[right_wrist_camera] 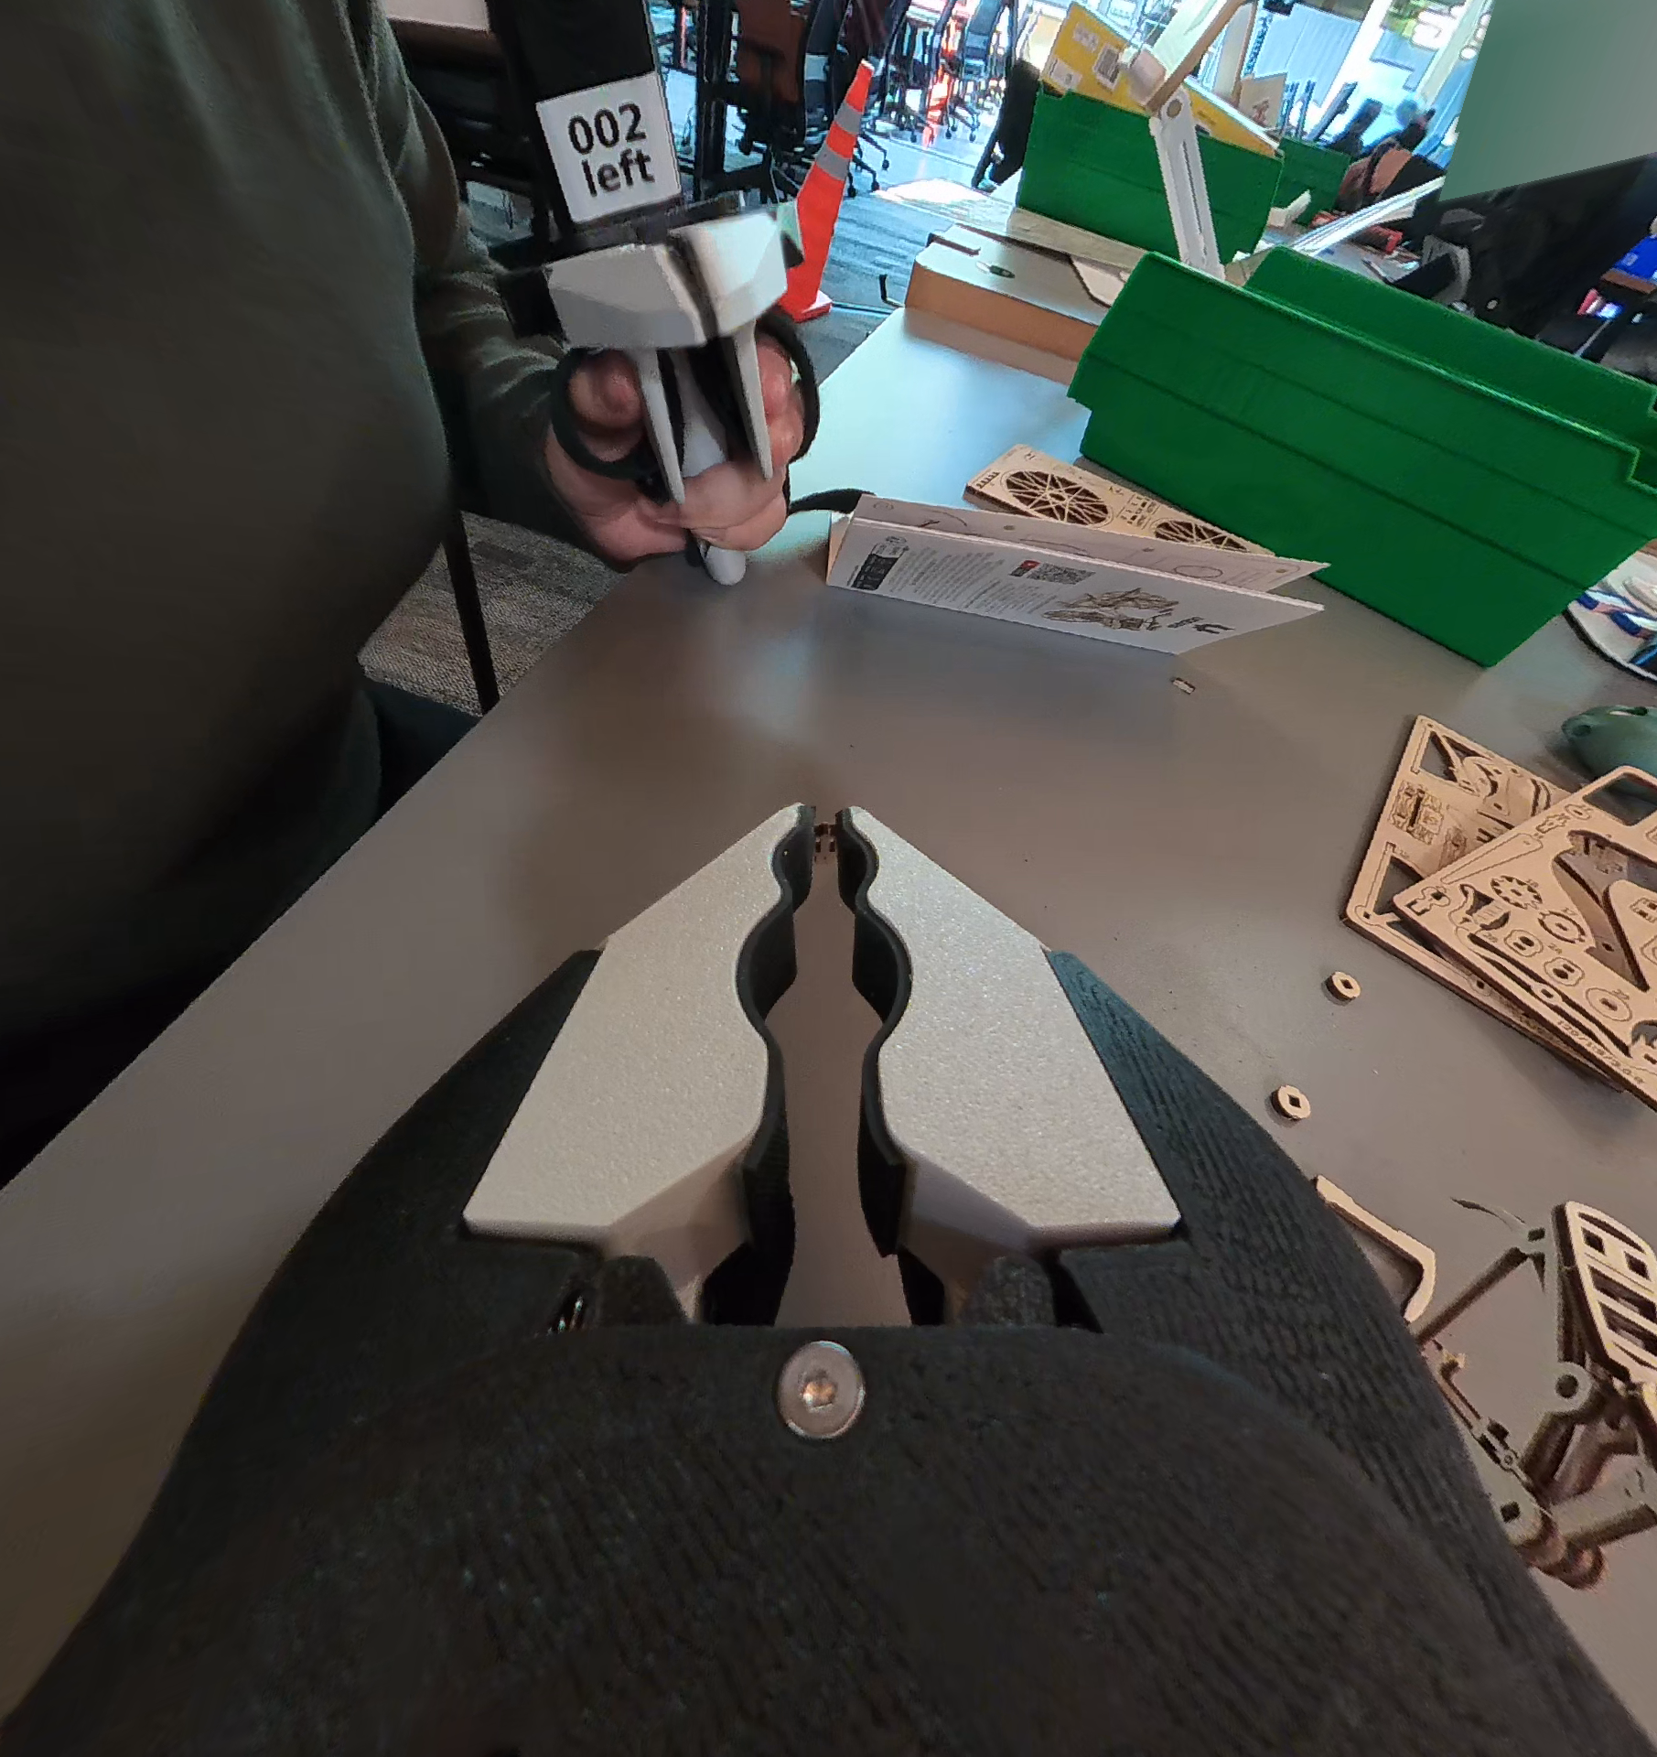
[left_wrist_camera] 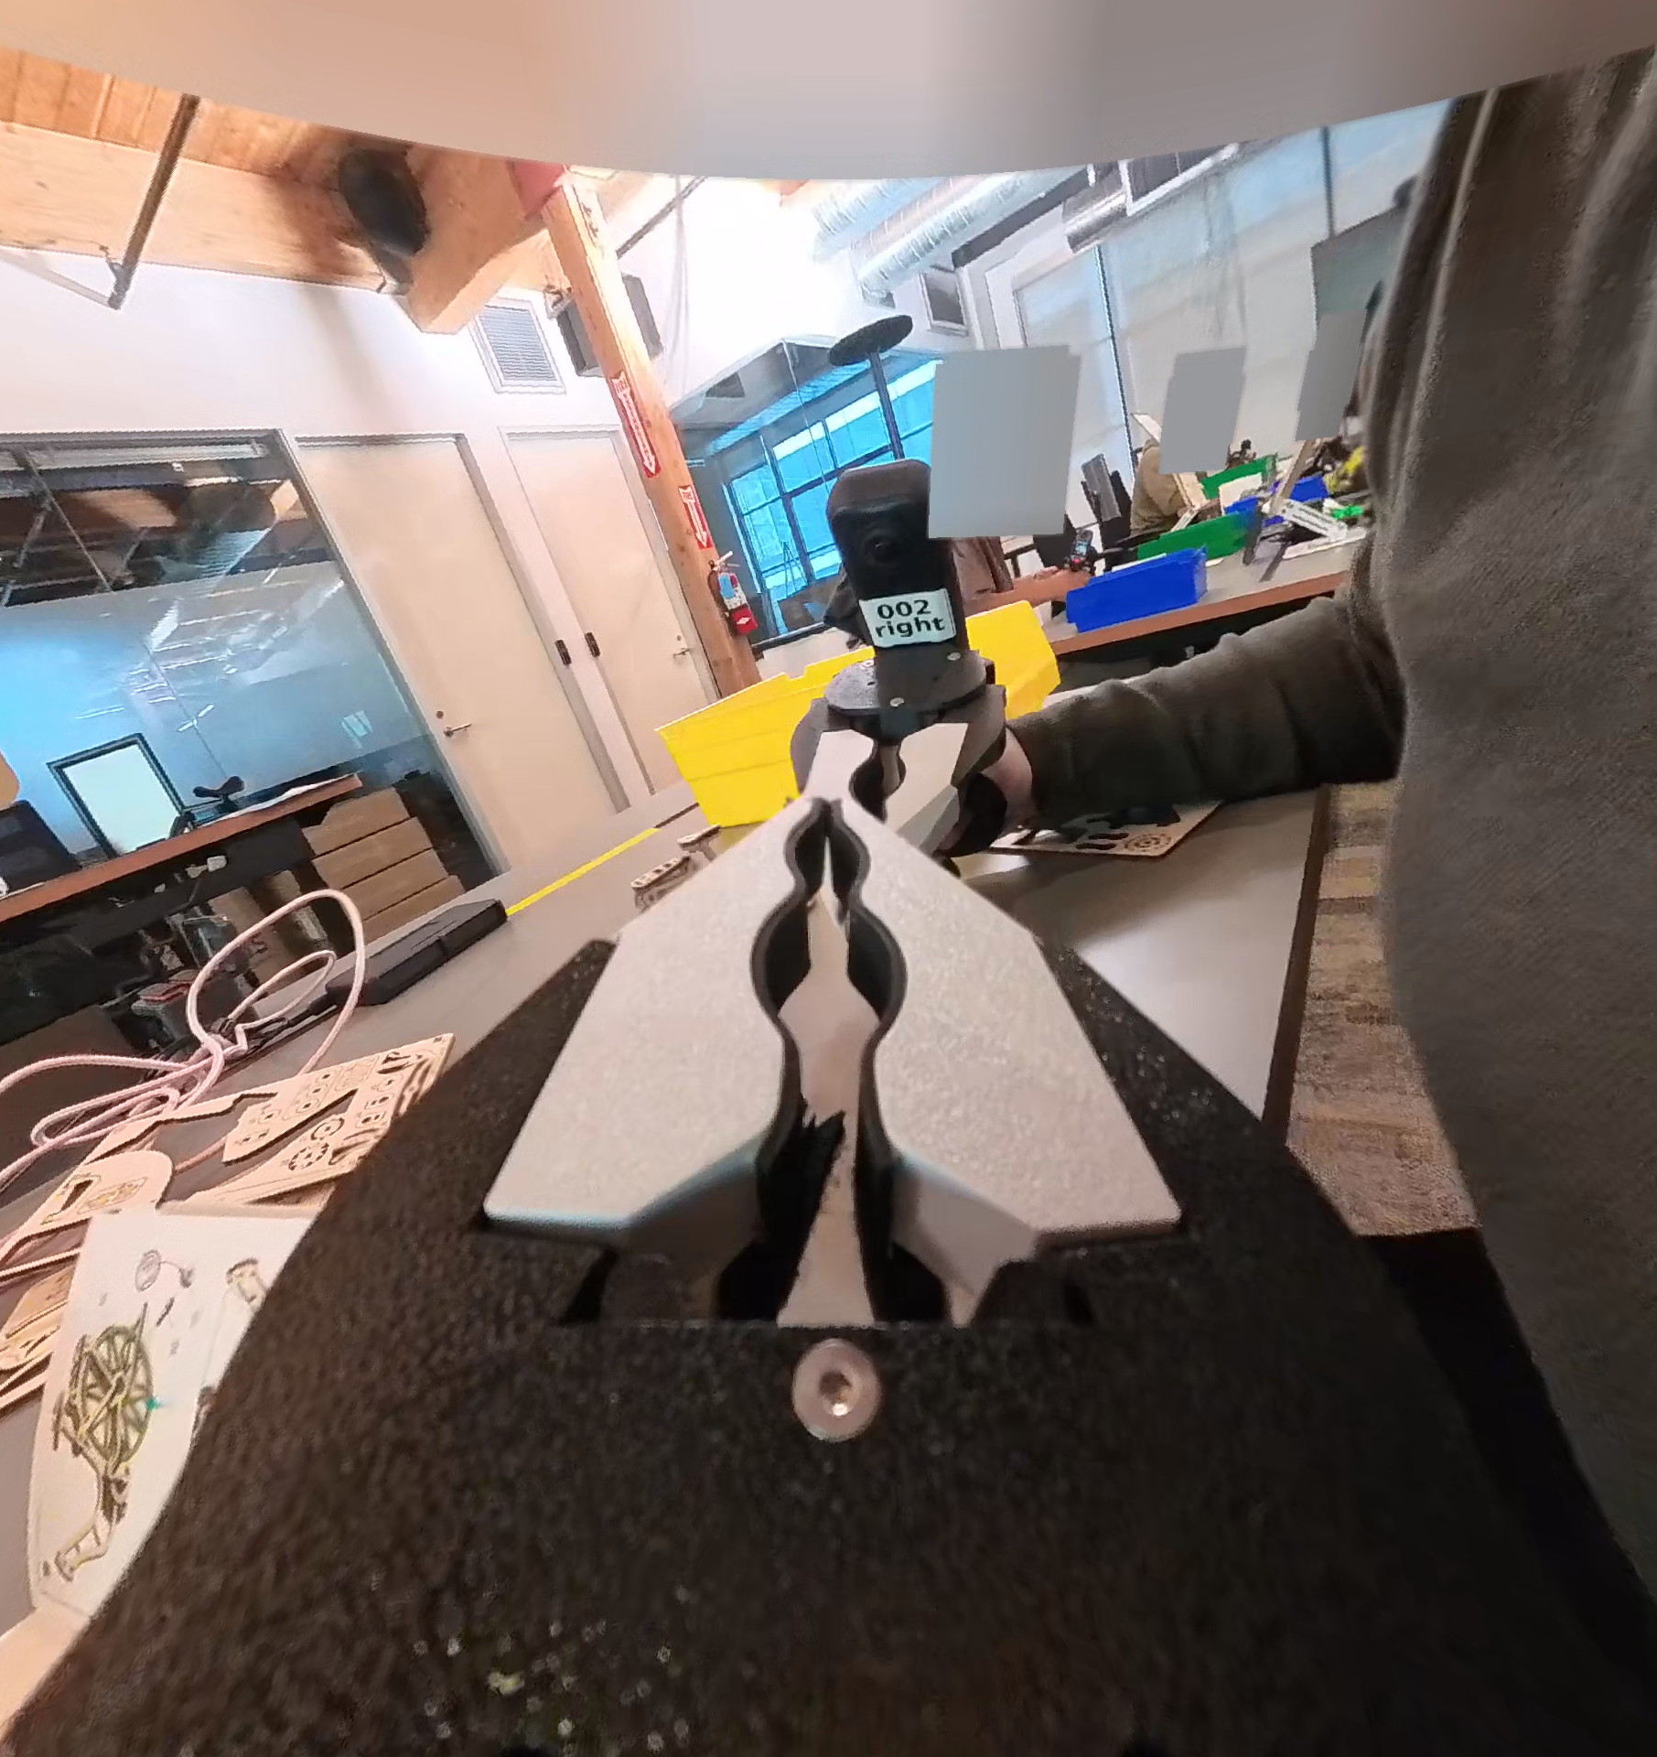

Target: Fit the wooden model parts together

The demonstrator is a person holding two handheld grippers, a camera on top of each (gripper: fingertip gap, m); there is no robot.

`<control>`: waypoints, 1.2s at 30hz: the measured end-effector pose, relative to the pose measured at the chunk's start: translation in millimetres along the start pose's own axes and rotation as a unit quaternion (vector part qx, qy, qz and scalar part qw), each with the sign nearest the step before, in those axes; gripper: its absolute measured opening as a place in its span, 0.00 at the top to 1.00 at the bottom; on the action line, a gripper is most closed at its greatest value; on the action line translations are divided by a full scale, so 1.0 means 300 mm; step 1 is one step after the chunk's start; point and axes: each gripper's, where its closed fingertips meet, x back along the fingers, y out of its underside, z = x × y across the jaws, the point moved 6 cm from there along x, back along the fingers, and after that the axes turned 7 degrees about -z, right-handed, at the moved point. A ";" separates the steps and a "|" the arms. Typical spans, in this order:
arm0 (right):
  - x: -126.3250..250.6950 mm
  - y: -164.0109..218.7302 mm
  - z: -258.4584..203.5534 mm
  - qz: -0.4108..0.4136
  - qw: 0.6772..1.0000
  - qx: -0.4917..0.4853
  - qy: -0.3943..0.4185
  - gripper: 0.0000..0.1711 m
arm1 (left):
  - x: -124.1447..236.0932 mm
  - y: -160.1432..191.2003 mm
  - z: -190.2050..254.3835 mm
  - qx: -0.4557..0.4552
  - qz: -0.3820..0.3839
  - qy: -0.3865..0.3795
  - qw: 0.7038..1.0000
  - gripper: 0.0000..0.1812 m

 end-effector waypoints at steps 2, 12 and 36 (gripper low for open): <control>0.004 -0.002 0.003 0.006 1.000 -0.004 0.002 0.98 | -0.008 0.006 0.009 -0.011 -0.015 0.005 1.000 1.00; 0.030 0.020 0.002 -0.012 0.999 -0.039 -0.033 0.98 | -0.156 0.105 0.036 0.084 -0.225 0.065 0.969 0.94; -0.044 0.060 -0.035 -0.119 0.989 -0.023 -0.089 0.99 | -0.264 0.239 0.071 0.124 -0.413 0.105 0.896 0.92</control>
